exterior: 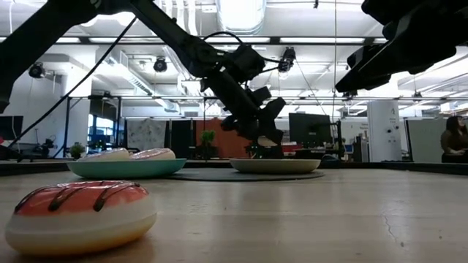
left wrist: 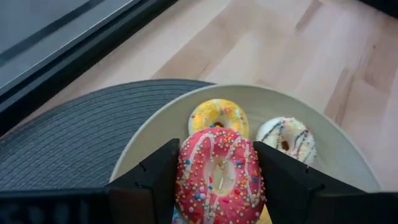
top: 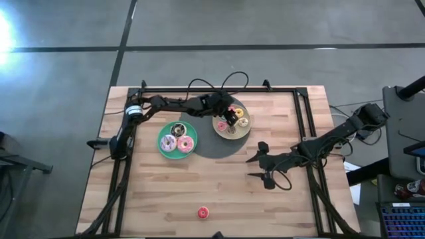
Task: Pick & Place donuts
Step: Put the small pink donut on the brown plate, then put the small orange donut on the brown plate
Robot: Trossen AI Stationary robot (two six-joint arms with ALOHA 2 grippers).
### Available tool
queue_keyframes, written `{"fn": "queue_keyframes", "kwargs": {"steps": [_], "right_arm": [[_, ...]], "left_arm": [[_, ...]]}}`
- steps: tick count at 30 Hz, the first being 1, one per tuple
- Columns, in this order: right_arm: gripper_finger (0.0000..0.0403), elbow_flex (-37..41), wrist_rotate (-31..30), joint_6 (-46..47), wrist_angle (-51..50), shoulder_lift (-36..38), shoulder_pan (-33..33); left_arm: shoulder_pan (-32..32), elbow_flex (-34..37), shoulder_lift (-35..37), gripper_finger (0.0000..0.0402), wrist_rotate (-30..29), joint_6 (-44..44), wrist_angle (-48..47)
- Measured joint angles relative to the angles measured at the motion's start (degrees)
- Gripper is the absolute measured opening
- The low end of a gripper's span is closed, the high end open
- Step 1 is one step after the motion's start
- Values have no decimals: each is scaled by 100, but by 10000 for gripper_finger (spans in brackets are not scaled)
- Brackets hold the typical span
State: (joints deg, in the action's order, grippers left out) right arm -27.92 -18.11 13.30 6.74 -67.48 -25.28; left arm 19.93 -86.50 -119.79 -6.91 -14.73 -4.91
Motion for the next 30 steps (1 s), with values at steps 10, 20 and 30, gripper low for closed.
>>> {"fn": "queue_keyframes", "kwargs": {"steps": [10,20,30], "right_arm": [[243,0,0,2,2,0,0],[240,0,0,2,40,0,0],[240,-2,15,26,89,0,0]], "left_arm": [[26,-54,4,173,13,-92,-160],[59,-54,9,209,148,-334,-162],[59,-54,11,228,153,-325,-164]]}}
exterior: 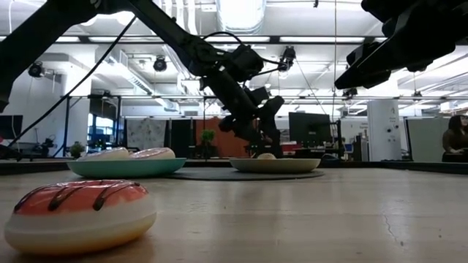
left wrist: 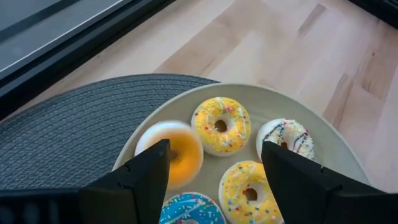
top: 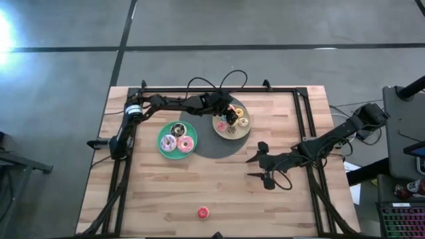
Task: Pick & Place donuts
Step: Put the small orange donut on the brown plate
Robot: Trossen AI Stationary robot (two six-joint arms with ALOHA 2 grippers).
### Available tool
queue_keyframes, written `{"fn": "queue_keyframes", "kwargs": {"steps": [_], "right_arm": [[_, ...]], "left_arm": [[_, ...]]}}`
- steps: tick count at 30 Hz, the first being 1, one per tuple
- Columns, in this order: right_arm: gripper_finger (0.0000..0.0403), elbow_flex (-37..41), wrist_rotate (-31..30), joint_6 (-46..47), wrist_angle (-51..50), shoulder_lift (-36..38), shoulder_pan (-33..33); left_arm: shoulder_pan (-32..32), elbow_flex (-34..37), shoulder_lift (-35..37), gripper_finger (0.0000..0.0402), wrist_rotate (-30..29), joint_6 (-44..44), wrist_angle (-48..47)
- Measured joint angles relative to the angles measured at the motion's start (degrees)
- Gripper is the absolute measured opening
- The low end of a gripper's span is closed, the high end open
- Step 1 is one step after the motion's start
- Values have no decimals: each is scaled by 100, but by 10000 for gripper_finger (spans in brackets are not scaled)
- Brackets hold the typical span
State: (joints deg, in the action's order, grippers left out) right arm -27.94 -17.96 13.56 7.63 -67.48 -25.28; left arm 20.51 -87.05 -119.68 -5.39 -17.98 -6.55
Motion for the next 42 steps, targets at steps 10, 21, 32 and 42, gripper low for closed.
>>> {"fn": "queue_keyframes", "kwargs": {"steps": [10,21,32,42], "right_arm": [[240,0,11,-20,4,0,-9],[238,0,39,-2,371,-13,-9],[239,-35,497,-253,1667,-811,-22],[253,-985,655,-527,2281,-2387,-22]], "left_arm": [[-85,-2,193,228,37,381,-355],[-931,439,1368,227,38,961,-1008],[-2582,3458,3727,227,-786,974,1124],[-3929,5760,5160,227,-2267,387,2947]]}}
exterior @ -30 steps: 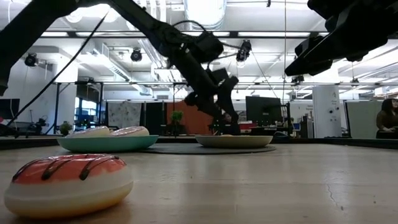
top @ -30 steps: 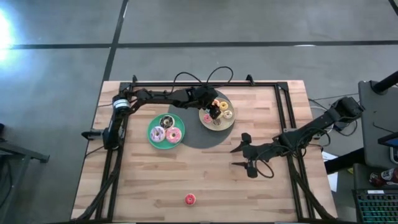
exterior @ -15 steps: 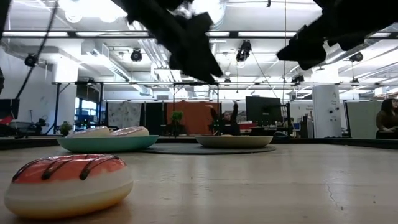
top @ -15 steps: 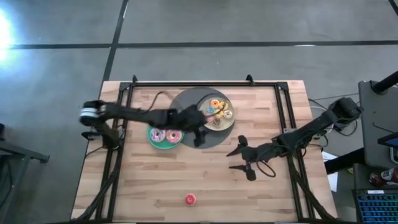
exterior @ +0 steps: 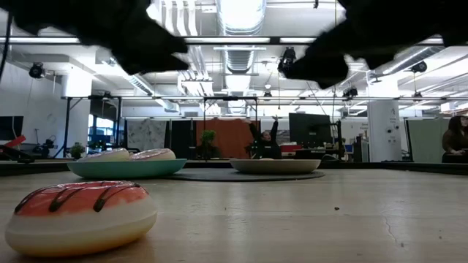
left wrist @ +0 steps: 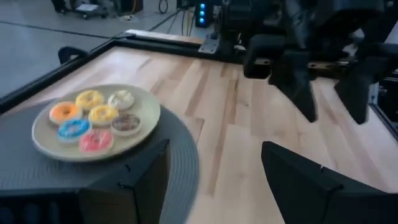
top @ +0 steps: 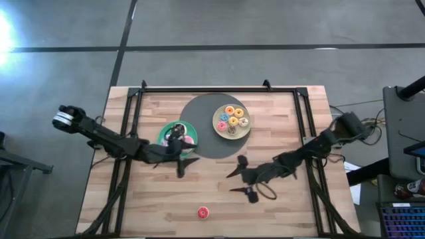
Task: Pick & Place donuts
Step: Put the small orange donut on the brown plate
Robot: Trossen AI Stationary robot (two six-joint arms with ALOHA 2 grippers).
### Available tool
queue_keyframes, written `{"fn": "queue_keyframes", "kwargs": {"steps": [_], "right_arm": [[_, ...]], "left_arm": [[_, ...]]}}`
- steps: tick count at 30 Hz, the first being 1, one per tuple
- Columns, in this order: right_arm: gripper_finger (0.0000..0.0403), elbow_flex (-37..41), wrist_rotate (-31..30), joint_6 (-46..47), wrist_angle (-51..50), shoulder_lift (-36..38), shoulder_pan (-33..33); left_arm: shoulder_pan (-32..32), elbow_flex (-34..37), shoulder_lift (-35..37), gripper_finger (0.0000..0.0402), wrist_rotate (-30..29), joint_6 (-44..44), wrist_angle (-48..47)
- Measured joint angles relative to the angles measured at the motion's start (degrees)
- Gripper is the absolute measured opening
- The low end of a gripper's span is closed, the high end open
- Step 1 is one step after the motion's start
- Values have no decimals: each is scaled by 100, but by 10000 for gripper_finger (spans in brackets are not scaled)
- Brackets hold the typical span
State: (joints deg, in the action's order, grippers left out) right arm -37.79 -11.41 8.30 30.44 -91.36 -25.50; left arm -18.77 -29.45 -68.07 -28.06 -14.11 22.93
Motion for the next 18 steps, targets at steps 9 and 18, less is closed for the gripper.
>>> {"fn": "queue_keyframes", "kwargs": {"steps": [9,18], "right_arm": [[270,-1312,890,-529,366,-1419,-2],[306,-2545,1652,-495,267,-2781,76]], "left_arm": [[-1007,939,178,227,-886,-421,960],[-1701,966,157,227,-1506,-505,1069]]}}
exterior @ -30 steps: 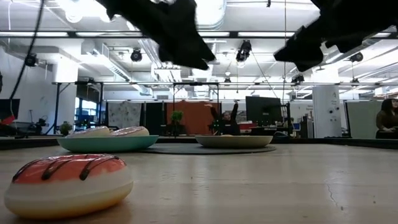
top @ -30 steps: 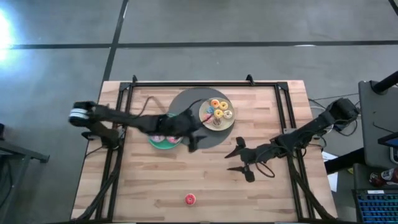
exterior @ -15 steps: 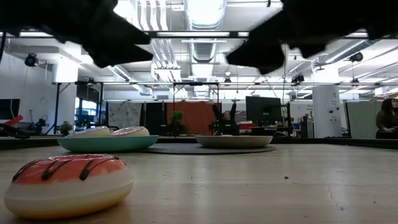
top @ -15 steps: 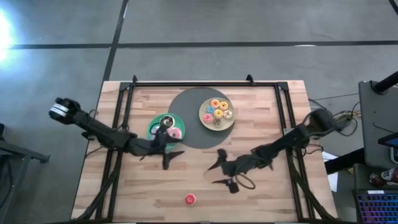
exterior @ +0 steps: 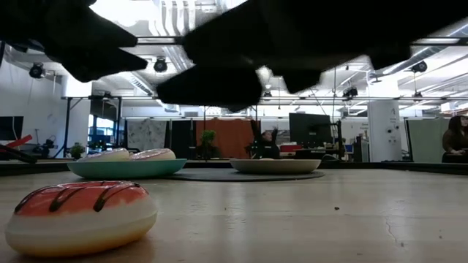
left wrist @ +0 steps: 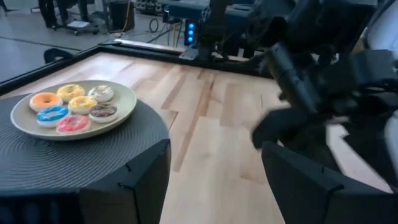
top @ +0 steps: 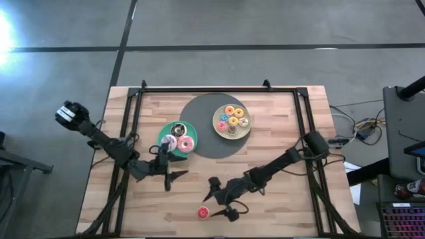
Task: Pick & Place donuts
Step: Put the small orange donut on the brown plate
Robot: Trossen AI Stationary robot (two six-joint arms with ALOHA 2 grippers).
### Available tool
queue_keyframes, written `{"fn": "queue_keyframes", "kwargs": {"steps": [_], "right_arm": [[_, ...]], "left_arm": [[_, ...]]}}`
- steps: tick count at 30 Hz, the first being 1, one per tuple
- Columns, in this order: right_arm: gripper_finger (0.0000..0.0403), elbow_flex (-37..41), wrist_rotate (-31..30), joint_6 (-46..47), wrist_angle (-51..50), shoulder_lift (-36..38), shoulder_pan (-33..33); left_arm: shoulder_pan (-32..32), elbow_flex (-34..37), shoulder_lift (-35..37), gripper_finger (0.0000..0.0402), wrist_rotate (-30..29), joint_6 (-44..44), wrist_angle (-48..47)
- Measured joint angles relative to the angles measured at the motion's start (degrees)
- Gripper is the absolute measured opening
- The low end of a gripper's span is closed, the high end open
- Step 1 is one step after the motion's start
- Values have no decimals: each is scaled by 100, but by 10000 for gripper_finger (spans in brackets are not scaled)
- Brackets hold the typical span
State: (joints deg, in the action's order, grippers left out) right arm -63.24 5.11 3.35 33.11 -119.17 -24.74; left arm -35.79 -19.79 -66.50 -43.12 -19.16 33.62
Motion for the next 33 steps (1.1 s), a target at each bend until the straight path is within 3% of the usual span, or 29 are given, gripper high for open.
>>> {"fn": "queue_keyframes", "kwargs": {"steps": [6,18,33], "right_arm": [[326,-491,440,74,-39,-550,53],[339,-1056,764,264,1,-1332,83],[338,-1119,756,225,-106,-1356,139]], "left_arm": [[-246,32,0,227,-353,19,45],[-269,27,-1,227,-454,124,189],[-269,24,-2,227,-506,142,126]]}}
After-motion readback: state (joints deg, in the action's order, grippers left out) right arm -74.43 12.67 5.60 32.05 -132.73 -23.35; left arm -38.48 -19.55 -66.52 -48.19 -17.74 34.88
